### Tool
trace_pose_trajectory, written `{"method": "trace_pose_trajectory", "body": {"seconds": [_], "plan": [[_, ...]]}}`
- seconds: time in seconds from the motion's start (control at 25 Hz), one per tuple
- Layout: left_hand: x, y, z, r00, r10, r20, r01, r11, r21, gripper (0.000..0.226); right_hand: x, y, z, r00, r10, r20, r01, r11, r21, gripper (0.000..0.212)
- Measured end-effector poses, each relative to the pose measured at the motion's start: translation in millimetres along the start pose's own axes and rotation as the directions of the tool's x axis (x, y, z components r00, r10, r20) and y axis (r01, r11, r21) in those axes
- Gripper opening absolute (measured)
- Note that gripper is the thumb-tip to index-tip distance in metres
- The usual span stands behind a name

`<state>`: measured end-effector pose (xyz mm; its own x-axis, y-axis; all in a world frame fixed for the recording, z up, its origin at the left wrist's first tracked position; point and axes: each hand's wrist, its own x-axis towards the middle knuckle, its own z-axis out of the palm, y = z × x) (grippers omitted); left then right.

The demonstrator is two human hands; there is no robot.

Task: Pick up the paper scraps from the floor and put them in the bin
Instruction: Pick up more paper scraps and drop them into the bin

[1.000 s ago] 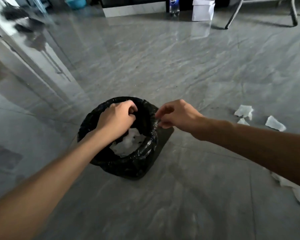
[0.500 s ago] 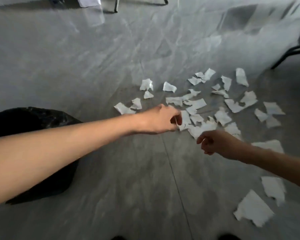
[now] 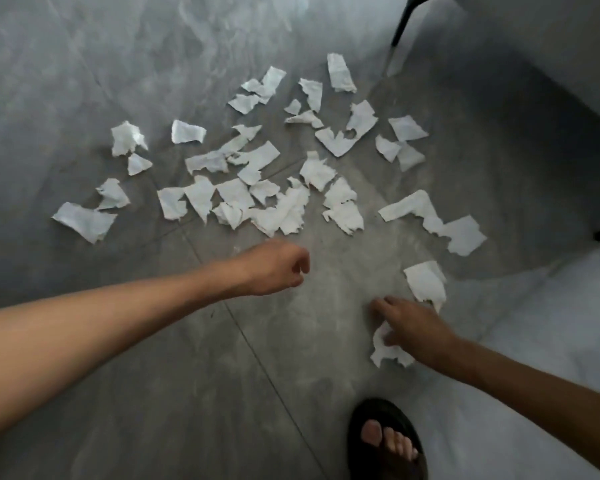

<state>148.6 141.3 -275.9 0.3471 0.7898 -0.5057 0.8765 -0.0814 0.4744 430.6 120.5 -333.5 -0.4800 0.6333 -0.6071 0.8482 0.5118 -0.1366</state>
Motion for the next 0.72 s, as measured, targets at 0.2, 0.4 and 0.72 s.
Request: {"method": "trace_pose_trajectory", "body": {"seconds": [0.2, 0.4, 0.72], "plan": [[29, -11, 23, 0.962, -0.071, -0.263, 0.087, 0.995, 0.047, 0.028, 11, 35, -20, 0.865, 0.357, -0.353, -0.083, 0.795, 0.601, 0.028], [52, -24, 16, 0.896, -0.106, -0.432, 0.249, 0.924, 0.290, 0.038, 25, 62, -20, 0.795, 0.569, -0.210, -0.336, 0.701, 0.629, 0.029], [70, -37, 16, 0.911, -0.077, -0.405, 0.207, 0.936, 0.286, 0.009, 55, 34, -40, 0.849, 0.261, -0.460, -0.059, 0.910, 0.409, 0.014]]}}
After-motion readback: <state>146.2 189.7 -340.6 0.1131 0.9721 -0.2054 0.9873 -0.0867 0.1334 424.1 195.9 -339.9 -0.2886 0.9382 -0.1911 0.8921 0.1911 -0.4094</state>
